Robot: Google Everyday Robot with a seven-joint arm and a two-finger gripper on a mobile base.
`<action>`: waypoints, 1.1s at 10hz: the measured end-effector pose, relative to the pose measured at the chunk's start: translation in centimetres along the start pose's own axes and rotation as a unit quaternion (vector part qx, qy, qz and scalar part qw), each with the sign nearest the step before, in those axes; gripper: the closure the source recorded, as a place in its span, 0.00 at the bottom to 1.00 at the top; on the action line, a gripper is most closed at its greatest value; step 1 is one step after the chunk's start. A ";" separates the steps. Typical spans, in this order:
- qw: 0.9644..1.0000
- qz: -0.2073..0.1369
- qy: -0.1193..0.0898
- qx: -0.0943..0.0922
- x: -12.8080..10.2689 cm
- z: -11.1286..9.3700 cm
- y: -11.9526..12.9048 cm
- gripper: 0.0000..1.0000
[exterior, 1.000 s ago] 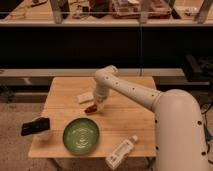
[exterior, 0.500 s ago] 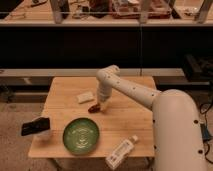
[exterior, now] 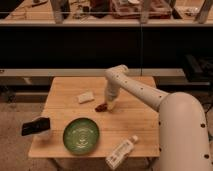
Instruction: Drag the pepper across the table
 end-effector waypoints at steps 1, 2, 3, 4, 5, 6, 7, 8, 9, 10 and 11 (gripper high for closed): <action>1.000 0.013 0.001 0.001 1.7 -0.4 0.6 1.00; 1.000 0.019 0.001 0.001 2.4 -0.5 0.8 1.00; 1.000 0.025 0.000 0.001 2.9 -0.6 0.9 1.00; 1.000 0.031 0.000 0.001 3.3 -0.6 1.1 1.00; 0.999 0.043 0.001 0.001 4.3 -0.6 1.6 1.00; 0.999 0.051 0.001 0.003 5.2 -0.8 2.0 1.00; 0.998 0.057 0.003 0.003 5.8 -0.8 2.3 1.00; 0.998 0.061 0.005 0.004 6.5 -0.8 2.7 1.00; 0.998 0.064 0.007 0.005 6.9 -0.8 3.0 1.00; 0.998 0.068 0.008 0.005 7.3 -0.8 3.3 1.00; 0.997 0.077 0.009 0.009 8.3 -0.9 3.9 1.00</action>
